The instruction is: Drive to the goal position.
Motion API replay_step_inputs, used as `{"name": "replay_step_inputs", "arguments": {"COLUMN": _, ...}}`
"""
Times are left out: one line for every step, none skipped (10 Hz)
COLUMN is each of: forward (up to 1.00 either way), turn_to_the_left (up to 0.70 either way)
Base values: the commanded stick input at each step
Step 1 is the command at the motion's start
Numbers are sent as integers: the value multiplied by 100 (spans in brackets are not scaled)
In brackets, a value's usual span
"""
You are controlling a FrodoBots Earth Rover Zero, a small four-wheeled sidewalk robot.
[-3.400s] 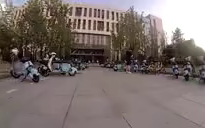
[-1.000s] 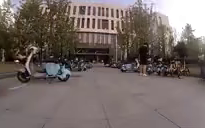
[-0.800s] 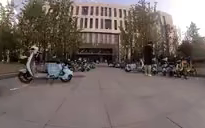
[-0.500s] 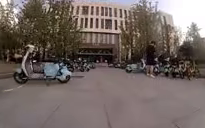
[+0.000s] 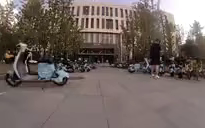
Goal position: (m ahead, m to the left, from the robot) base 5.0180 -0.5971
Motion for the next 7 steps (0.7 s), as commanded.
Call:
{"name": "replay_step_inputs", "arguments": {"forward": 70, "turn_to_the_left": 0}}
{"name": "replay_step_inputs", "arguments": {"forward": 70, "turn_to_the_left": 0}}
{"name": "replay_step_inputs", "arguments": {"forward": 70, "turn_to_the_left": 0}}
{"name": "replay_step_inputs", "arguments": {"forward": 70, "turn_to_the_left": 0}}
{"name": "replay_step_inputs", "arguments": {"forward": 70, "turn_to_the_left": 0}}
{"name": "replay_step_inputs", "arguments": {"forward": 70, "turn_to_the_left": 0}}
{"name": "replay_step_inputs", "arguments": {"forward": 70, "turn_to_the_left": 0}}
